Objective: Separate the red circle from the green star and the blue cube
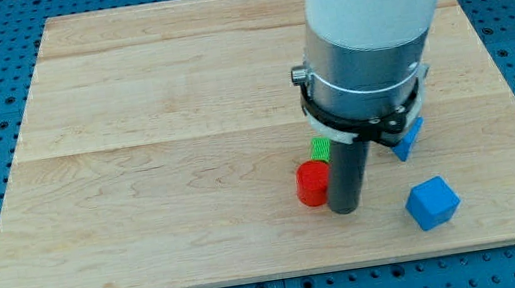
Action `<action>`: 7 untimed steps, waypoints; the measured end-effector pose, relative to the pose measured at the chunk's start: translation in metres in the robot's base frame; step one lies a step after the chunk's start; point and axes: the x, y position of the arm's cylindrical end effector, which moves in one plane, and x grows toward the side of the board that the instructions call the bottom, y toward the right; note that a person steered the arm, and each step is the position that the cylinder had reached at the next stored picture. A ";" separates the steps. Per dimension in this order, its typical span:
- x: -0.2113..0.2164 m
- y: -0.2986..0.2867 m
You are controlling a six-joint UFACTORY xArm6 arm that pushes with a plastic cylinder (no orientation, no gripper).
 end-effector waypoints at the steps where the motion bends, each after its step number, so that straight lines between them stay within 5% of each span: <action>1: -0.021 -0.055; 2: -0.066 -0.064; 3: -0.070 -0.010; 4: -0.049 0.036; 7: -0.033 0.041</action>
